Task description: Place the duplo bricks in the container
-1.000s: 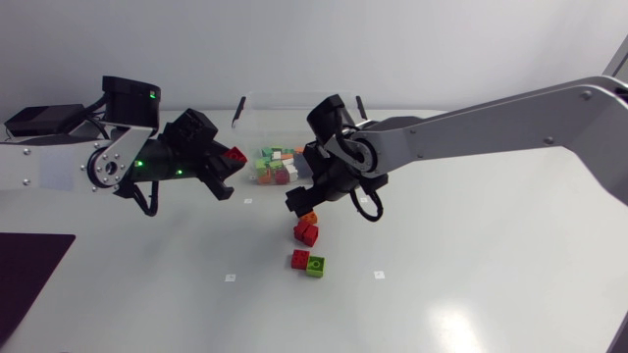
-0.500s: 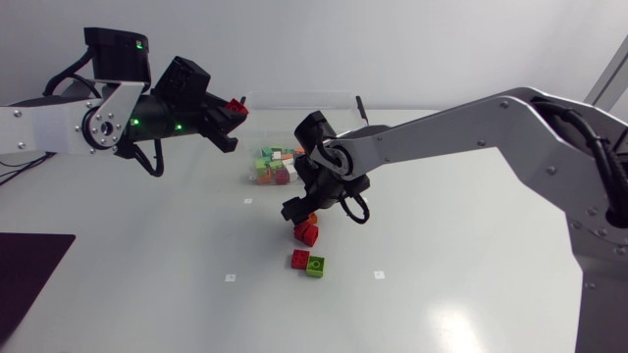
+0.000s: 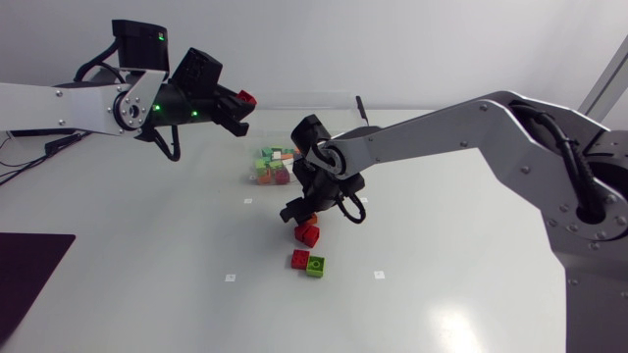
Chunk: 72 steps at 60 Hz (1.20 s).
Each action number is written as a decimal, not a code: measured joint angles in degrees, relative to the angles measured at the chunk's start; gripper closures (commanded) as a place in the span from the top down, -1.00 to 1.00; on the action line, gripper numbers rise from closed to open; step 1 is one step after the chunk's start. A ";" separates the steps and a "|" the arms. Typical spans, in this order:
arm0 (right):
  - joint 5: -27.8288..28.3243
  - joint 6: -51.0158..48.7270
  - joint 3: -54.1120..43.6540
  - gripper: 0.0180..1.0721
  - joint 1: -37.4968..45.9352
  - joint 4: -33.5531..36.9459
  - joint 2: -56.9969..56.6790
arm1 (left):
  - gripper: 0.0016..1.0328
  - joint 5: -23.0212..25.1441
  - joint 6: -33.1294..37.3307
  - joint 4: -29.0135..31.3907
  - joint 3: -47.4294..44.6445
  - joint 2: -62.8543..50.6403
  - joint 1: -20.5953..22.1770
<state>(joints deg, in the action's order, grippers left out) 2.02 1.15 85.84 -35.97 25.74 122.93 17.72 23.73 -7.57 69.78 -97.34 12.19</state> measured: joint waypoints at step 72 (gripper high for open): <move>2.91 -0.15 -4.72 -0.45 6.71 2.80 -22.75 | 0.90 0.31 1.09 2.14 1.31 -1.79 1.07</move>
<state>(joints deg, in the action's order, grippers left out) 4.93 0.99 81.12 -29.26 28.53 100.18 18.02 24.82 -5.43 71.09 -99.13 13.26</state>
